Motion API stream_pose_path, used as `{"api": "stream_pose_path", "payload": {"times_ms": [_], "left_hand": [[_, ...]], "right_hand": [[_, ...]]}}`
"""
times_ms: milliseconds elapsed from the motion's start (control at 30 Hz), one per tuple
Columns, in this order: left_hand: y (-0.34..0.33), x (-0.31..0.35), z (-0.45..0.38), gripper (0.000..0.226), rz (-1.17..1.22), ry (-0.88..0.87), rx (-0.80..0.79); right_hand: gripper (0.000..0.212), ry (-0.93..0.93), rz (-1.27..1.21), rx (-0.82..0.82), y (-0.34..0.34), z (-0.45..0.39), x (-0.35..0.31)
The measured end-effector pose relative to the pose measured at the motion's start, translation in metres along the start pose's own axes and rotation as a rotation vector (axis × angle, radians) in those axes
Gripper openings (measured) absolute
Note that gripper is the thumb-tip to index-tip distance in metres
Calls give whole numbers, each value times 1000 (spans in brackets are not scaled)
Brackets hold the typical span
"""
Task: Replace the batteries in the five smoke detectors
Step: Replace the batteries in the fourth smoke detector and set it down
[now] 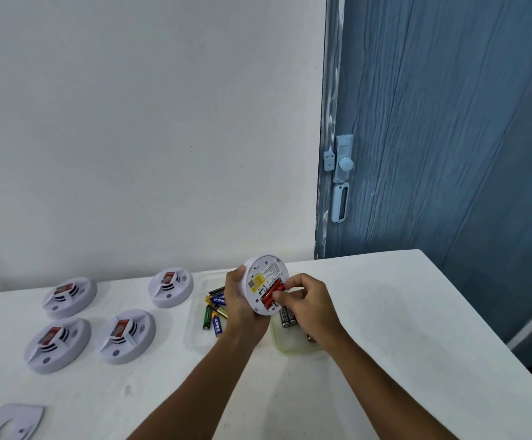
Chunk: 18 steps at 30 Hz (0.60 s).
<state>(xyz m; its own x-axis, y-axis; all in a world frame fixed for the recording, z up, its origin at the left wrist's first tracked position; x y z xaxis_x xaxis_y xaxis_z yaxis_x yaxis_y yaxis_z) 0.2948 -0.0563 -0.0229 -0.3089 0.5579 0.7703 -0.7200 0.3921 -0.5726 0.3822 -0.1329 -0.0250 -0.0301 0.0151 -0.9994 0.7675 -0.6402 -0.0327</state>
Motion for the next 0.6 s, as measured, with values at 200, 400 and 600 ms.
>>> {"api": "stream_pose_path", "payload": {"times_ms": [200,400,600], "left_hand": [[1,1,2,47,4,-10,2],[-4,11,-1,44,11,-44,-4],[-3,10,-2,41,-12,-42,25]], "right_hand": [[19,-5,-31,-27,3,1,-4],[12,120,-12,34,-12,5,-1],[23,131,-16,179,-10,-2,-5]]}}
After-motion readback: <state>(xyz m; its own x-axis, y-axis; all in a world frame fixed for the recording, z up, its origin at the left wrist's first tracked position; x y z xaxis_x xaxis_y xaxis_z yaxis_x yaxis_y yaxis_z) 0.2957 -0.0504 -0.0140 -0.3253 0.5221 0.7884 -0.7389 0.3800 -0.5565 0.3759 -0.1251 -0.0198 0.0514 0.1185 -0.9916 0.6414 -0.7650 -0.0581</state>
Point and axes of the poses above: each hand's wrist, its own z-axis away from the middle knuckle, its own y-axis out of the back of the hand, x = y × z, the point moved 3 cm from there along -z, towards the middle knuckle, and after that the axes turned 13 degrees about -z, right-handed, at the moved point
